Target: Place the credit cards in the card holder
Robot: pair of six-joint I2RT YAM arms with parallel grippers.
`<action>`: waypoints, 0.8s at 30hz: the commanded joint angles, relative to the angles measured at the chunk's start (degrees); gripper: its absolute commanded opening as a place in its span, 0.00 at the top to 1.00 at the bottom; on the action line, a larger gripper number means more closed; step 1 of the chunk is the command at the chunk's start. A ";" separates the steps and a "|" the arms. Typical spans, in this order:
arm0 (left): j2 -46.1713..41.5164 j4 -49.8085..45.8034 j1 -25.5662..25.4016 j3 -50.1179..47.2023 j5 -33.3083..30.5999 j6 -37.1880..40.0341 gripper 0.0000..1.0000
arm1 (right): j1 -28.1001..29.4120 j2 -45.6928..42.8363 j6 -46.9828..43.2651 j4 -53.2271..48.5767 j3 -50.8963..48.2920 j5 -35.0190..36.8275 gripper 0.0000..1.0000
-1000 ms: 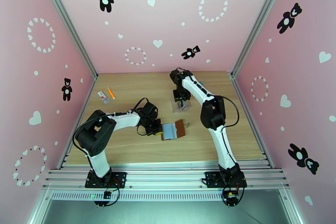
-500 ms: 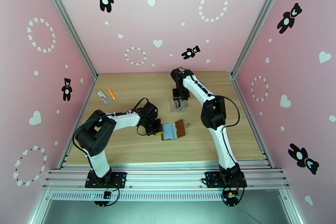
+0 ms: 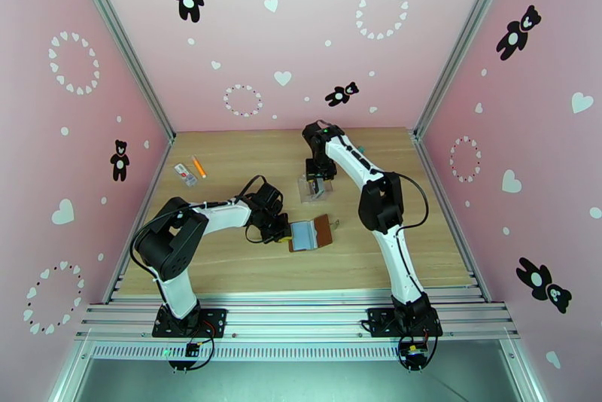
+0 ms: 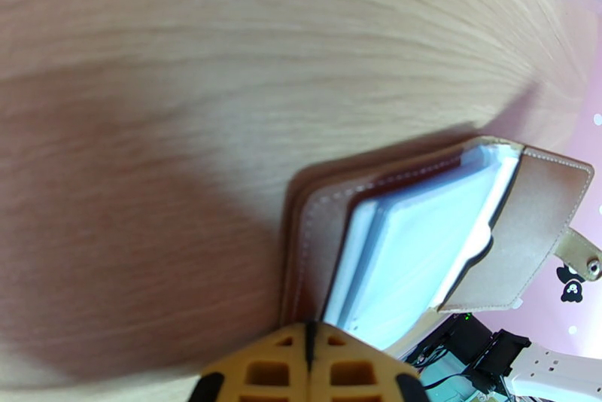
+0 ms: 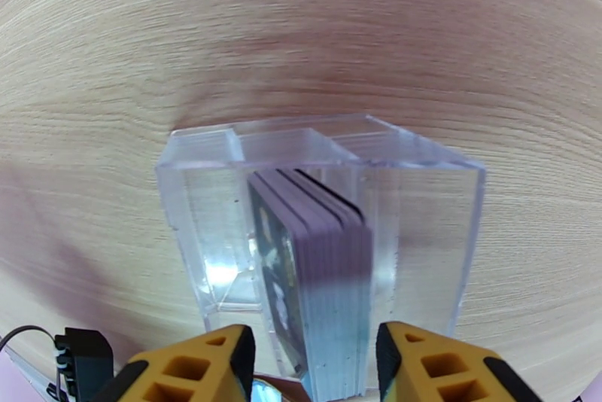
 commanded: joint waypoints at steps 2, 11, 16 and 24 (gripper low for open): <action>3.13 -5.53 0.02 -1.28 -5.03 0.48 1.00 | -0.15 -1.30 -0.84 -1.91 1.20 2.74 0.52; 3.20 -5.61 0.06 -1.37 -5.15 0.48 1.00 | -0.21 2.59 -1.81 -2.30 1.15 -0.48 0.52; 3.30 -5.56 0.02 -1.45 -5.27 0.18 1.00 | -0.32 3.23 -2.31 -2.85 1.10 1.67 0.52; 3.57 -5.83 0.04 -0.93 -5.23 0.35 1.00 | -0.32 3.47 -2.71 -3.56 1.19 4.01 0.53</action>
